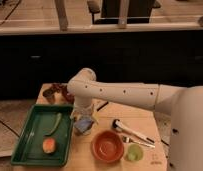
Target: Place sponge in paper cup
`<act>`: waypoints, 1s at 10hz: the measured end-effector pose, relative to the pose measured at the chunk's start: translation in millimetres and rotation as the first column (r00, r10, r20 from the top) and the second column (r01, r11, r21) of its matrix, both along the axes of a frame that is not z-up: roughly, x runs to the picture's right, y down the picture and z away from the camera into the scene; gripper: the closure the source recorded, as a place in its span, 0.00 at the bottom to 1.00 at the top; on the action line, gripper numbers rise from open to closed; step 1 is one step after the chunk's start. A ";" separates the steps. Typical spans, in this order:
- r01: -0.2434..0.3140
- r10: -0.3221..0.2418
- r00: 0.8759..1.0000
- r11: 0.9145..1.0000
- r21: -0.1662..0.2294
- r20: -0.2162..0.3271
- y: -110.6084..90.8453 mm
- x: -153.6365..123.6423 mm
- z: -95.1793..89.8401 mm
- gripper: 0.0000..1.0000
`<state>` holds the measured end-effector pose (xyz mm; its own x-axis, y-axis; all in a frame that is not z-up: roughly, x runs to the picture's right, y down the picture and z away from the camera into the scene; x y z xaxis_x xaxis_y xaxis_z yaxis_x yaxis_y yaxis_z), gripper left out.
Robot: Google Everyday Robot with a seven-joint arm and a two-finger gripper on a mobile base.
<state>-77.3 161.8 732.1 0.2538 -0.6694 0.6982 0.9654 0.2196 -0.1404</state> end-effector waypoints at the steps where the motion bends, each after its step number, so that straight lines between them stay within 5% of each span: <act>1: 0.000 0.000 1.000 1.000 -0.002 0.001 0.5 0.3 0.4 0.20; 10: -0.013 0.013 1.000 1.000 0.006 0.025 -0.5 5.4 -1.5 0.20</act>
